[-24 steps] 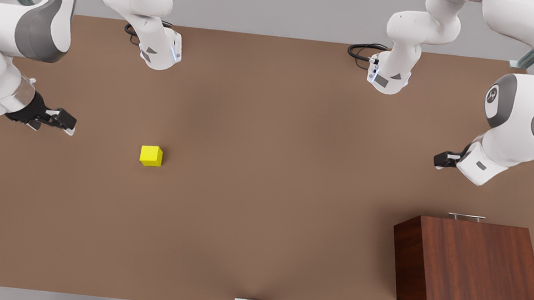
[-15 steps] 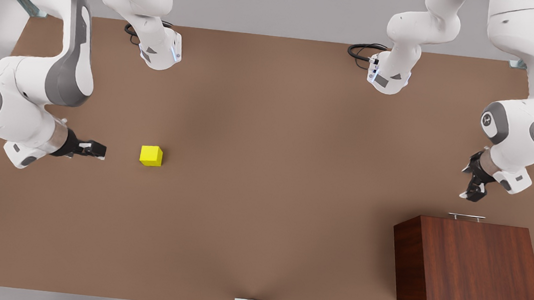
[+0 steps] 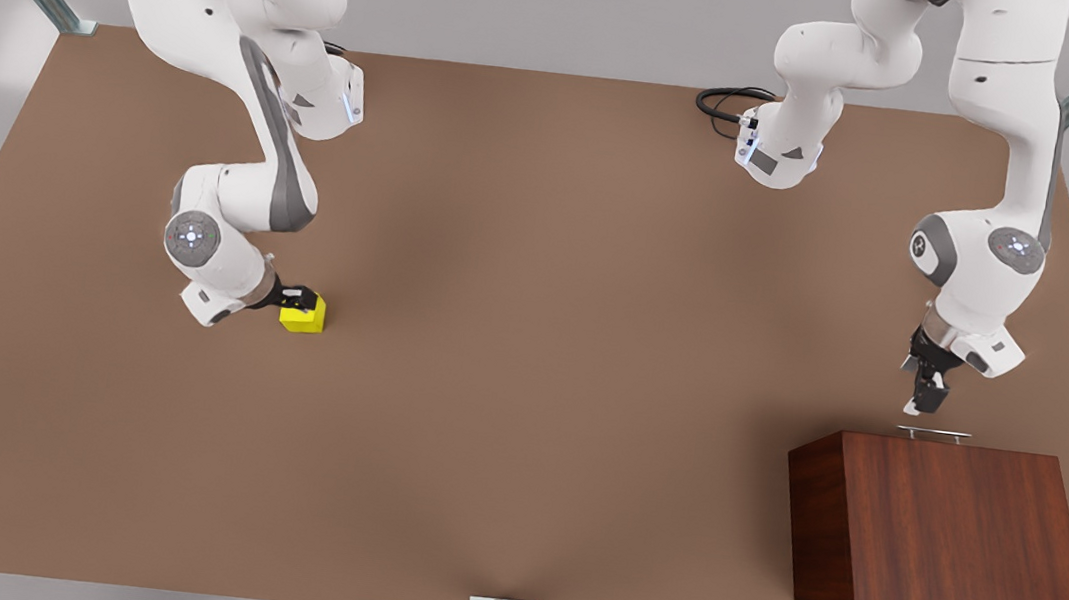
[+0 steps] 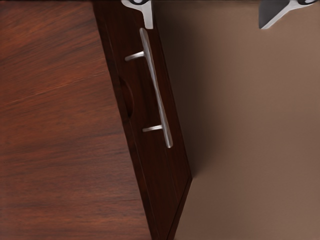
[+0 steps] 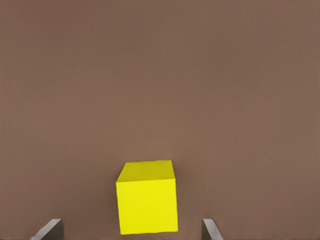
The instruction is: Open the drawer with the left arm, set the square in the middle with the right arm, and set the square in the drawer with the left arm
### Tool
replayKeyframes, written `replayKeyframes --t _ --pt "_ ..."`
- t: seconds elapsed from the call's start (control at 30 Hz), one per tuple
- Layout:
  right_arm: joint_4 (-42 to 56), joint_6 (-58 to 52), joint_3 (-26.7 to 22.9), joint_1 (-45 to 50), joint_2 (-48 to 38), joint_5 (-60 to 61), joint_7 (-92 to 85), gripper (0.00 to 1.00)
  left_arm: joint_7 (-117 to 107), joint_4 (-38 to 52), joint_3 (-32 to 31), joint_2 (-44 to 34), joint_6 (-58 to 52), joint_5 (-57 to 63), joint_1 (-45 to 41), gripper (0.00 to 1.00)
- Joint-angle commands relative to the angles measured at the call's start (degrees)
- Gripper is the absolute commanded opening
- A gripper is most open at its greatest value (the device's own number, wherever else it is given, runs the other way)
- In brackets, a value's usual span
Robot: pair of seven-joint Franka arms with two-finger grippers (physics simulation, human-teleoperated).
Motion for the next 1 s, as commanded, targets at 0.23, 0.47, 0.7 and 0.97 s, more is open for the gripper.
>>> replayKeyframes --t 0.23,0.47,0.7,0.97 --pt "-3.5 2.9 0.1 1.2 0.5 0.0 0.1 1.0 -0.5 2.0 0.0 -0.3 0.3 0.0 0.9 1.0" --pt "-3.6 2.9 0.1 1.0 1.0 0.0 0.1 1.0 -0.4 5.7 0.1 3.5 0.3 0.2 2.0 1.0" --pt "-3.7 5.9 -0.4 -0.9 3.6 0.2 -6.0 1.0 -0.5 5.4 0.1 5.8 1.8 0.1 2.0 1.0" --pt "-3.6 6.6 -0.4 -0.9 7.4 0.2 -9.2 1.0 -0.6 4.8 0.1 6.7 1.2 -0.1 2.0 1.0"
